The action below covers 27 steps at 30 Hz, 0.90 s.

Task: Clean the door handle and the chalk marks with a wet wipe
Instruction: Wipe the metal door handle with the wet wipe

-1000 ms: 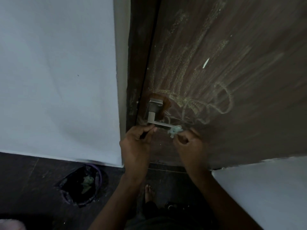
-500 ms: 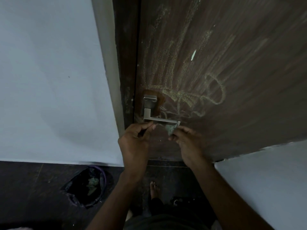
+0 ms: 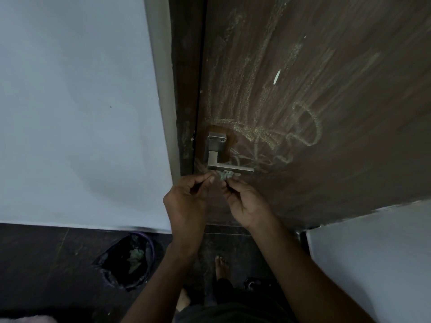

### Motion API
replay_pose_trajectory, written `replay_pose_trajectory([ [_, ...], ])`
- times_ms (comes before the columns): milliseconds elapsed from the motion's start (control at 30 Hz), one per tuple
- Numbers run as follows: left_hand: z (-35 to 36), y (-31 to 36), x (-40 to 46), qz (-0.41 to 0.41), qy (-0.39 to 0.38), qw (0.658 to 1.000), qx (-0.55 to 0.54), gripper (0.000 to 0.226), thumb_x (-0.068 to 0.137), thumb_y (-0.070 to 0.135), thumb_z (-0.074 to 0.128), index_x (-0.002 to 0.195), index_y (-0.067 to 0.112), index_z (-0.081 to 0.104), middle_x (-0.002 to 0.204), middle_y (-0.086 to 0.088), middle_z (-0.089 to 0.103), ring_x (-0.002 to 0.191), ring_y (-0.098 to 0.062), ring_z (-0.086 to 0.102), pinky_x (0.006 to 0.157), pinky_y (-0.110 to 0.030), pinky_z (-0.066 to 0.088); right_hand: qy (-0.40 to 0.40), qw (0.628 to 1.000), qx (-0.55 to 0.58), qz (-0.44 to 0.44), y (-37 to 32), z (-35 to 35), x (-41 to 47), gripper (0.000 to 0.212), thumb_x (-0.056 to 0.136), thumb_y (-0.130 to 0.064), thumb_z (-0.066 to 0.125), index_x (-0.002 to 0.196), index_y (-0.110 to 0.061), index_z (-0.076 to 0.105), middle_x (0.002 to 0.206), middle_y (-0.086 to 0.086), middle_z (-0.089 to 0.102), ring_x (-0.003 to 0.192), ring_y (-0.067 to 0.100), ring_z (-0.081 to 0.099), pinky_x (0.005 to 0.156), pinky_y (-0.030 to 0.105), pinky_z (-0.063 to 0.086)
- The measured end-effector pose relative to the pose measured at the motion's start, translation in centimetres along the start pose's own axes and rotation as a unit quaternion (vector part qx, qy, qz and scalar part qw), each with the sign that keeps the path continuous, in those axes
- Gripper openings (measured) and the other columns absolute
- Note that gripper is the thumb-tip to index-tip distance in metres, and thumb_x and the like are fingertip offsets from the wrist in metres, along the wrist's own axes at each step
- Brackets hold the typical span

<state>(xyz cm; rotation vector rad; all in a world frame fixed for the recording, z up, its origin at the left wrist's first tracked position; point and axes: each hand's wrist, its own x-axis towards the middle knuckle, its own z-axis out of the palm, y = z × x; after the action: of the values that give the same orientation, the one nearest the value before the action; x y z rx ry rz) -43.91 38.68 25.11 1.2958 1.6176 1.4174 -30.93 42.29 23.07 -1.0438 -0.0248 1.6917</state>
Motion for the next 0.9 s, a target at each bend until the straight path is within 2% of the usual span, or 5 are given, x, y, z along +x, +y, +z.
replay_pose_trajectory([
  [300, -0.8, -1.4, 0.8, -0.038, -0.026, 0.999, 0.027, 0.025, 0.093, 0.021, 0.07, 0.117, 0.026, 0.075, 0.092, 0.041, 0.062, 0.091, 0.021, 0.062, 0.077, 0.004, 0.042, -0.03, 0.999, 0.006, 0.029, 1.2, 1.0, 0.7, 0.016, 0.098, 0.008, 0.048, 0.094, 0.004, 0.062, 0.088, 0.014, 0.067, 0.076, 0.017, 0.067, 0.065, 0.021, 0.061],
  [433, -0.6, -1.0, 1.4, -0.011, -0.051, 0.997, 0.052, 0.038, 0.097, 0.014, 0.065, 0.135, 0.019, 0.064, 0.125, 0.007, 0.067, 0.11, -0.006, 0.062, 0.094, -0.011, 0.045, -0.106, 0.993, -0.024, 0.047, 2.2, 2.9, 1.6, 0.016, 0.089, 0.001, 0.056, 0.099, -0.002, 0.068, 0.088, 0.01, 0.076, 0.082, 0.018, 0.074, 0.078, 0.027, 0.062],
  [633, -0.9, -0.9, 1.4, 0.013, -0.054, 0.996, 0.067, 0.04, 0.096, 0.009, 0.064, 0.135, 0.017, 0.063, 0.123, 0.005, 0.065, 0.107, -0.005, 0.061, 0.087, 0.005, 0.037, -0.118, 0.992, -0.005, 0.054, 3.1, 2.6, 3.3, 0.027, 0.078, -0.009, 0.065, 0.105, -0.006, 0.068, 0.092, 0.008, 0.076, 0.089, 0.018, 0.071, 0.081, 0.027, 0.057],
  [767, -1.2, -1.2, 1.0, 0.012, -0.057, 0.996, 0.064, 0.038, 0.097, 0.01, 0.063, 0.134, 0.019, 0.065, 0.125, 0.005, 0.067, 0.109, -0.004, 0.062, 0.093, -0.006, 0.044, -0.087, 0.996, -0.022, 0.028, 2.6, -0.5, 3.6, 0.01, 0.08, -0.011, 0.069, 0.088, -0.014, 0.064, 0.083, 0.005, 0.07, 0.074, 0.016, 0.067, 0.063, 0.03, 0.055],
  [900, -1.1, -1.6, 0.5, 0.003, -0.058, 0.996, 0.071, 0.034, 0.097, 0.01, 0.062, 0.129, 0.021, 0.068, 0.12, 0.012, 0.066, 0.1, 0.015, 0.056, 0.085, 0.005, 0.038, -0.078, 0.997, -0.016, -0.005, 0.9, -2.4, 3.1, 0.008, 0.083, -0.008, 0.065, 0.084, -0.016, 0.065, 0.076, 0.002, 0.069, 0.064, 0.012, 0.064, 0.054, 0.027, 0.051],
])
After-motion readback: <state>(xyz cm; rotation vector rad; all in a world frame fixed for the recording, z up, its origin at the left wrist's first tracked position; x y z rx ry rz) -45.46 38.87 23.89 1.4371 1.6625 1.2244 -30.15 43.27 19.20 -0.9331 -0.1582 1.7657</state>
